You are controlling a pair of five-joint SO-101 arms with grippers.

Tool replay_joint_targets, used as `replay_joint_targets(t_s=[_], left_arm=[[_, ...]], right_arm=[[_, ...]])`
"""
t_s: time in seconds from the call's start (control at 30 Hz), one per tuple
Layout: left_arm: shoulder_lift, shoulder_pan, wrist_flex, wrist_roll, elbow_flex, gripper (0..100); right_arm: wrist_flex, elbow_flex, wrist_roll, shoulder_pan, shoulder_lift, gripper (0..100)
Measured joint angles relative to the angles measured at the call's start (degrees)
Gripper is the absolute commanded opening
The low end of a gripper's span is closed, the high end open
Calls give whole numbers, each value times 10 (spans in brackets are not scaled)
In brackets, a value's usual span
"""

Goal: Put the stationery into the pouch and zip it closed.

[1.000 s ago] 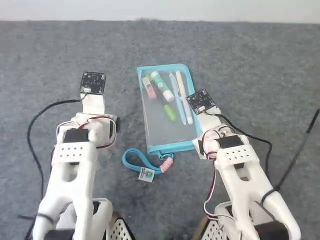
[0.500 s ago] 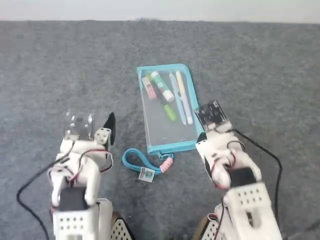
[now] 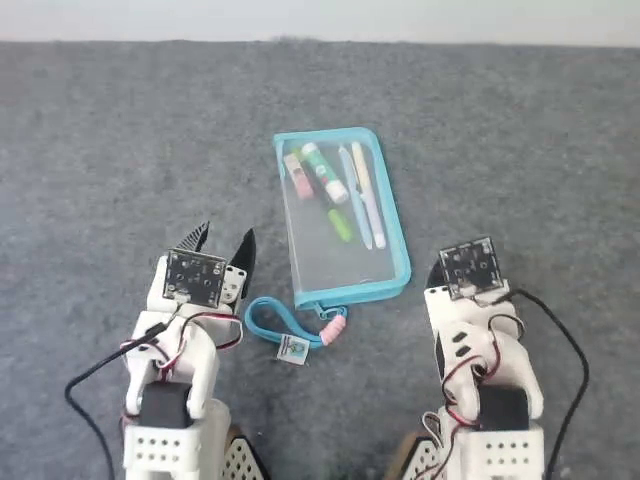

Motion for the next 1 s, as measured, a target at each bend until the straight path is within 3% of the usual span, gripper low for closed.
replay_joint_targets(t_s=[0.23,0.7,1.0], left_arm=[[0,-21,-11,0,11,192],[0,-25,264,0,11,192],[0,-25,292,0,11,192]], right_arm=[[0,42,0,0,-11,6],[84,55,0,2,-11,6],[201,55,0,2,-11,6]])
